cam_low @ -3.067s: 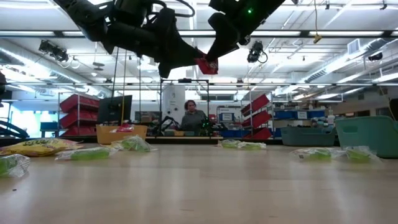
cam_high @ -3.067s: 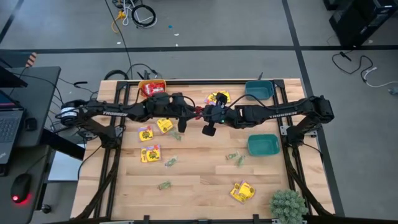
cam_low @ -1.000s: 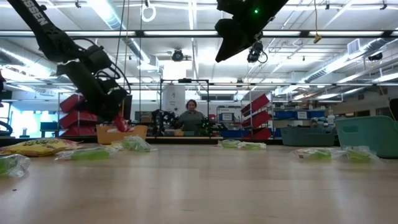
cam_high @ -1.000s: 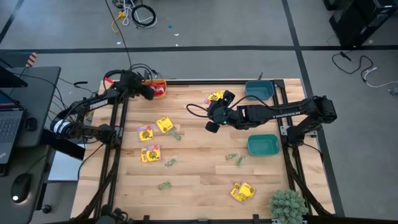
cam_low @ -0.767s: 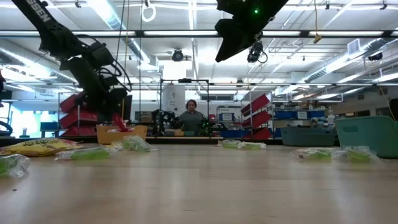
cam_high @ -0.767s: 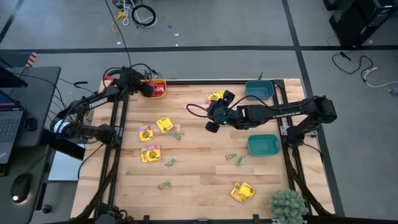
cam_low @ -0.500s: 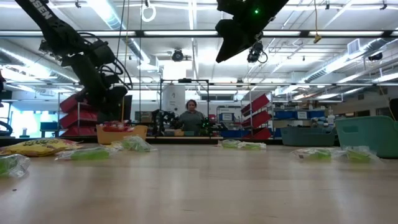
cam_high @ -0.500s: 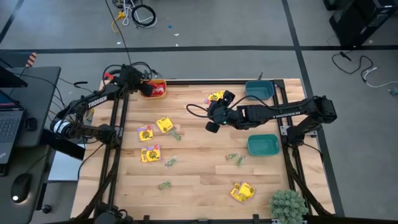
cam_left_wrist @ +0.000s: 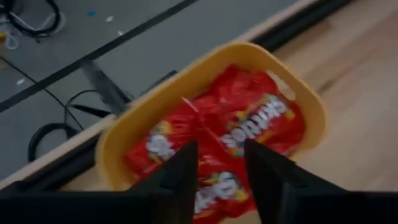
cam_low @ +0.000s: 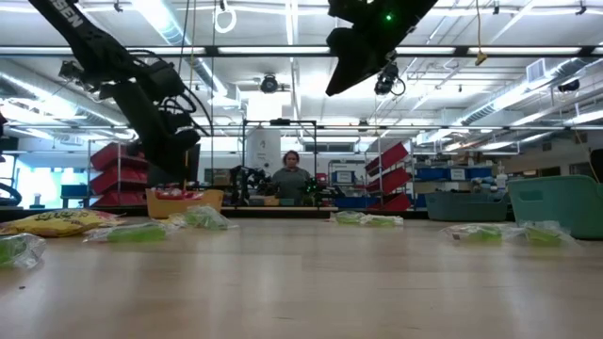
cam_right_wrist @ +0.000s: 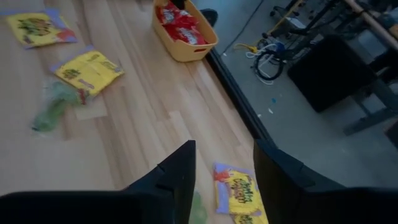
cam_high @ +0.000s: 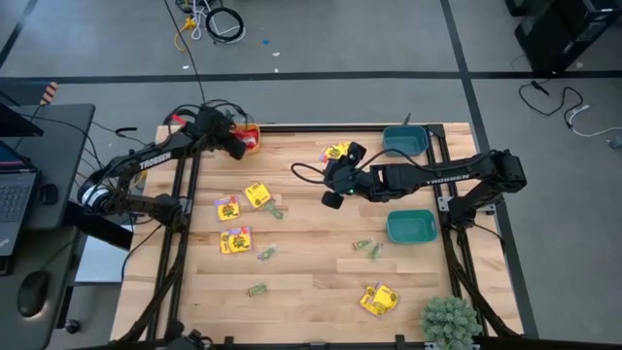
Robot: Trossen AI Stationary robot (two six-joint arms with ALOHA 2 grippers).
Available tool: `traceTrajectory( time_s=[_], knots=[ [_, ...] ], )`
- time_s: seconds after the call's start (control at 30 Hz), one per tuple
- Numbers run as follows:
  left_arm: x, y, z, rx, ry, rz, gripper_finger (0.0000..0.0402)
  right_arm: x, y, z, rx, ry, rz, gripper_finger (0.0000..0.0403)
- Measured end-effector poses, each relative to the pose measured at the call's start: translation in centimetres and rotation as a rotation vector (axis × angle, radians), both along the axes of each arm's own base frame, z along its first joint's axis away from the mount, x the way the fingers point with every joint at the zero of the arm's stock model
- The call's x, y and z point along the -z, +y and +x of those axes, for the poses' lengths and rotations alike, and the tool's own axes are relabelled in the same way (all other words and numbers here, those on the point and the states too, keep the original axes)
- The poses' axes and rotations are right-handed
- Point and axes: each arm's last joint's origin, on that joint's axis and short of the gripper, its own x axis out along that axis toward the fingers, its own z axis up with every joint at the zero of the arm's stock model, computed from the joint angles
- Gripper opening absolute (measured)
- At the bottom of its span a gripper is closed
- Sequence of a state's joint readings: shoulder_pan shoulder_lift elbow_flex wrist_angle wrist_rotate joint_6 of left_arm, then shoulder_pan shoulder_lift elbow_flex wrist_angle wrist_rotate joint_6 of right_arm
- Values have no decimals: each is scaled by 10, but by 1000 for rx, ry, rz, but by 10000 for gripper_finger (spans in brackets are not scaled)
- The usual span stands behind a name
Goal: Sort candy
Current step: Put the red candy into the yellow bin, then put the green gummy into the blue bin
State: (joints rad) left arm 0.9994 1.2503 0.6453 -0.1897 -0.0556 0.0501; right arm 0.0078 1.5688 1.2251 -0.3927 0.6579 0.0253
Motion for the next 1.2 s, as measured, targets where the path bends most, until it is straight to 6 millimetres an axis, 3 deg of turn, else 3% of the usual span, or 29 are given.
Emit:
traceTrajectory(
  time_s=[0.23, 0.47, 0.67, 0.9, 1.03, 1.2],
  knots=[
    [25, 9, 7, -5, 44, -83, 11, 1, -1, 2, -60, -19, 76, 76],
    [29, 18, 12, -16, 18, -21, 8, 15, -14, -2, -30, 5, 83, 5],
    [6, 15, 12, -8, -44, 89, 5, 28, -43, -7, 3, -25, 199, 20],
    [-21, -10, 20, 140, -202, 210, 5, 56, -83, -24, 96, -67, 283, 53],
    [-18, -29, 26, 323, -416, 300, 5, 75, -98, -35, 111, -133, 373, 91],
    [-8, -50, 28, 525, -647, 361, 5, 94, -100, -44, 84, -146, 422, 135]
  ],
)
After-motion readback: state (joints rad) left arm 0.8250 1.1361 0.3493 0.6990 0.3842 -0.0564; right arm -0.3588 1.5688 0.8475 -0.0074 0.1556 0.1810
